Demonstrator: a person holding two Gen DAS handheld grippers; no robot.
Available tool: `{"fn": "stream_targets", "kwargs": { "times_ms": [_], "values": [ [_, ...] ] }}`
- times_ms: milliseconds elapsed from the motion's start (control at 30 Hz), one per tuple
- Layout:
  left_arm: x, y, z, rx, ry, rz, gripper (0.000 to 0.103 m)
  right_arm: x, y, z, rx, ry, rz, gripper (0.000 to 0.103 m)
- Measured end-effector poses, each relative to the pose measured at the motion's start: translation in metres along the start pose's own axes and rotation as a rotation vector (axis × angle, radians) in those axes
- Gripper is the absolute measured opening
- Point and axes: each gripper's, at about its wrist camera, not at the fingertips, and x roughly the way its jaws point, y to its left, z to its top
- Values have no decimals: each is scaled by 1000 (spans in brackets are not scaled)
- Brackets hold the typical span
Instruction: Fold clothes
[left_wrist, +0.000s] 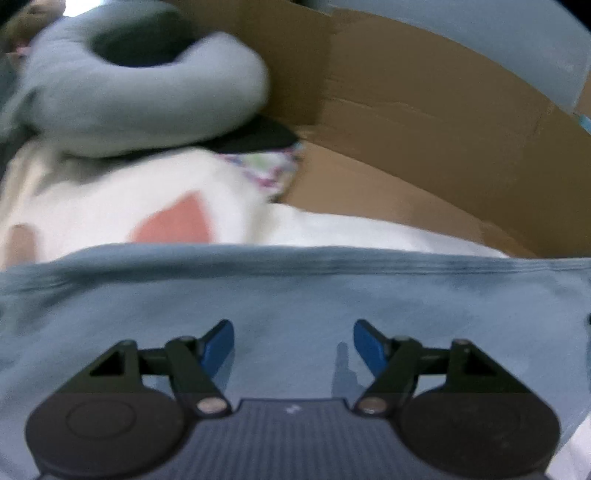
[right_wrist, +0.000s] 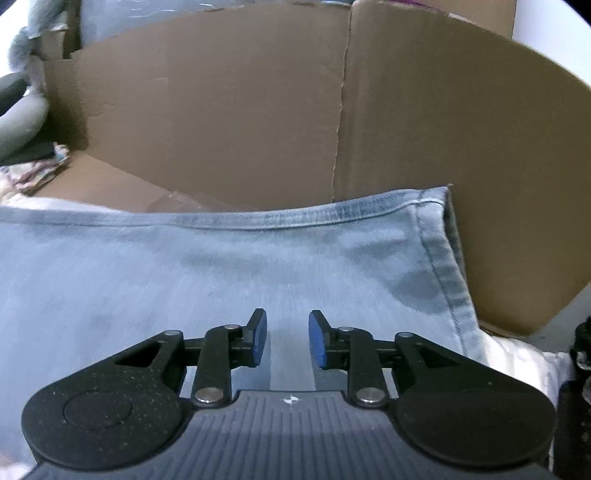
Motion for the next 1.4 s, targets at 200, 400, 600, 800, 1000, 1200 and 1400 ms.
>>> {"fn": "stream_targets", "kwargs": {
  "times_ms": [200,400,600,800,1000,1200,1400],
  "values": [
    [-18,58,-15,-43,-56,169,74,-18,-15,-18,-22,16,3,38],
    [-5,102,-23,-188,-56,269,69,-34,-31,-41,-38,59,-18,39],
    [4,111,-15,-206,-106,271,74,-40,-44,-59,-64,106,-28,40],
    [11,115,-1,-210,-158,267,72,-45,-61,-67,-57,130,-48,43],
    [10,116,17,-217,-134,289,66,-41,-68,-66,-33,149,-79,43],
    [9,116,35,-224,-110,312,63,-37,-70,-66,-44,170,-138,43],
    [-18,120,42,-236,-81,317,60,-34,-69,-55,-78,215,-154,43]
  ]
}}
